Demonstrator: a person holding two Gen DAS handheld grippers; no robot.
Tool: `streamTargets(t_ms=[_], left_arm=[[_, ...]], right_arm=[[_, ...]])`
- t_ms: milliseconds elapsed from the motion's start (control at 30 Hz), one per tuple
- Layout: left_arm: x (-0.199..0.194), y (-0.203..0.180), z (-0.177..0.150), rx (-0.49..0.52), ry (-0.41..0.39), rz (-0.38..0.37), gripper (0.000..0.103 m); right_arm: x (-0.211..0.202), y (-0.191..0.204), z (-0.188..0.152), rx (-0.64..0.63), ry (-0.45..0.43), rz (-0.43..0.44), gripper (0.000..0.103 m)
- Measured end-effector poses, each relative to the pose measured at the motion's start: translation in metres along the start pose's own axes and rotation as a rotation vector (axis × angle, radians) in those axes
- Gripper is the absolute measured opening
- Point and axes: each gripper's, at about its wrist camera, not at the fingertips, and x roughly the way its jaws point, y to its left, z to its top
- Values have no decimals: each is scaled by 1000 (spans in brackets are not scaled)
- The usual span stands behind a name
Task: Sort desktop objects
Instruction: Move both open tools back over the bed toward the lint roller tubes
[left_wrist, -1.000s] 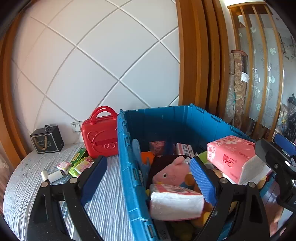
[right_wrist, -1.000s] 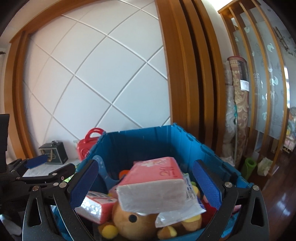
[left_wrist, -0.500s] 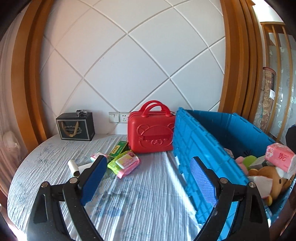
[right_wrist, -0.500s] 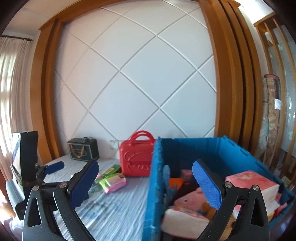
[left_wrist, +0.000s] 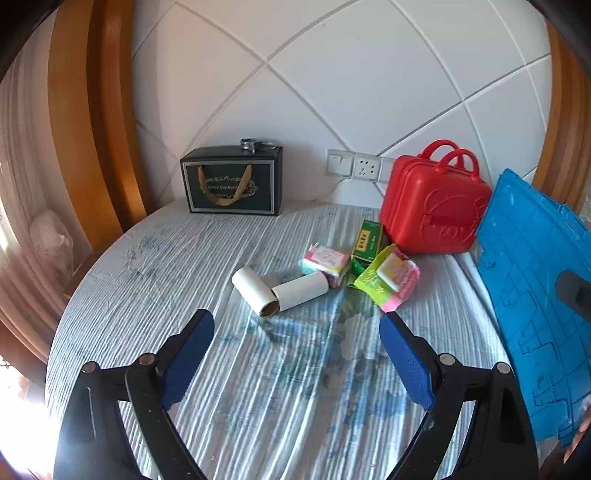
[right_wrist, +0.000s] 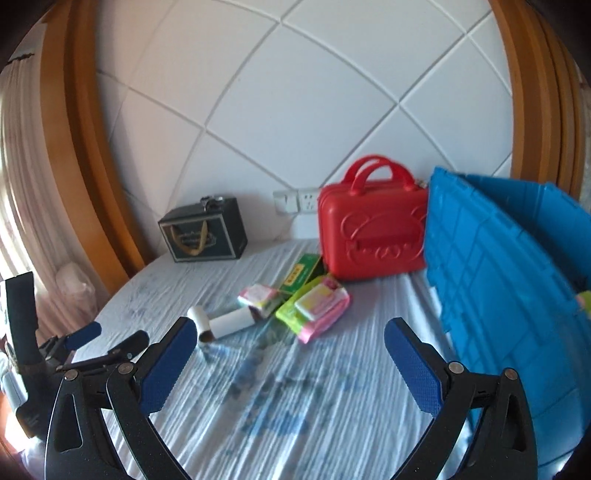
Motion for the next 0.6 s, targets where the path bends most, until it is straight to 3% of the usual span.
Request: streamTargets(t_ms=[233,400,600], left_arm=[[80,64,-4,-77,143,58,92],[137,88,-3,-104,218,68,92],[219,100,18,-153,279,54,92]], right_arm=[[123,25,-15,73,246,2,103],[206,36,-19,117,371,-25,103],[296,53,-19,164,476,-18,103]])
